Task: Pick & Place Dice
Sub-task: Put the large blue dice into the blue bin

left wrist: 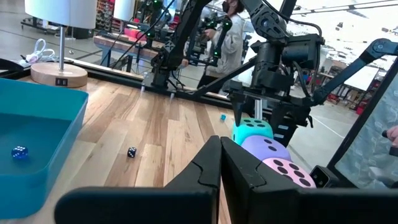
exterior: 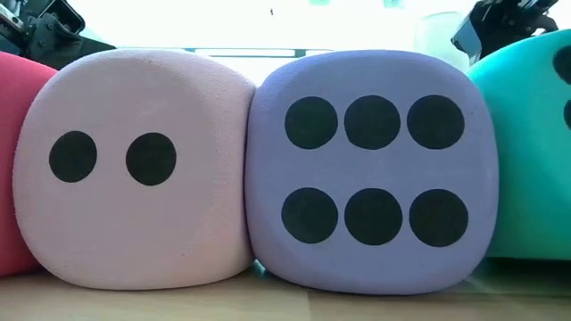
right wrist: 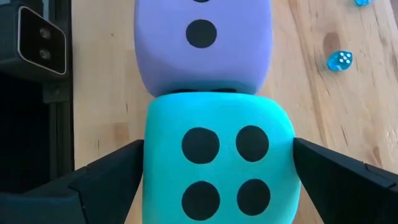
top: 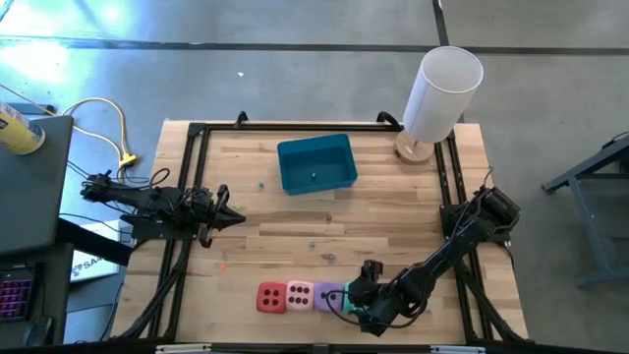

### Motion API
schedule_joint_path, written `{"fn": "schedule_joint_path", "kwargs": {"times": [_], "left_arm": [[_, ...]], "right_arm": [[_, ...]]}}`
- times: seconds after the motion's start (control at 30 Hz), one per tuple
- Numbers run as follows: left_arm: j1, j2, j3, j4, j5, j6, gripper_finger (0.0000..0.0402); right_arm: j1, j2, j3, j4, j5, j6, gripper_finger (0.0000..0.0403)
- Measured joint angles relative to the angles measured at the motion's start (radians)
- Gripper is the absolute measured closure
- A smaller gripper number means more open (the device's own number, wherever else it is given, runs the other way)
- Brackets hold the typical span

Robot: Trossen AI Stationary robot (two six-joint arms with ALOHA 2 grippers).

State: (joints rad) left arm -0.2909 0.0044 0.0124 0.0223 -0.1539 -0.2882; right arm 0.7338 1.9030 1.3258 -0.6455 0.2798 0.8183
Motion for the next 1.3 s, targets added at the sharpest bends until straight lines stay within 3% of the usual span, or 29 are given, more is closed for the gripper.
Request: {"fn": "schedule_joint_path", "kwargs": {"times": [1.3], "left_arm": [[0.000,0.000,0.000,0.000,0.000,-0.024,0.0401]], "right_arm": [[0.004,0.002,-0.004,0.062,0.091,0.116,0.0010]]}}
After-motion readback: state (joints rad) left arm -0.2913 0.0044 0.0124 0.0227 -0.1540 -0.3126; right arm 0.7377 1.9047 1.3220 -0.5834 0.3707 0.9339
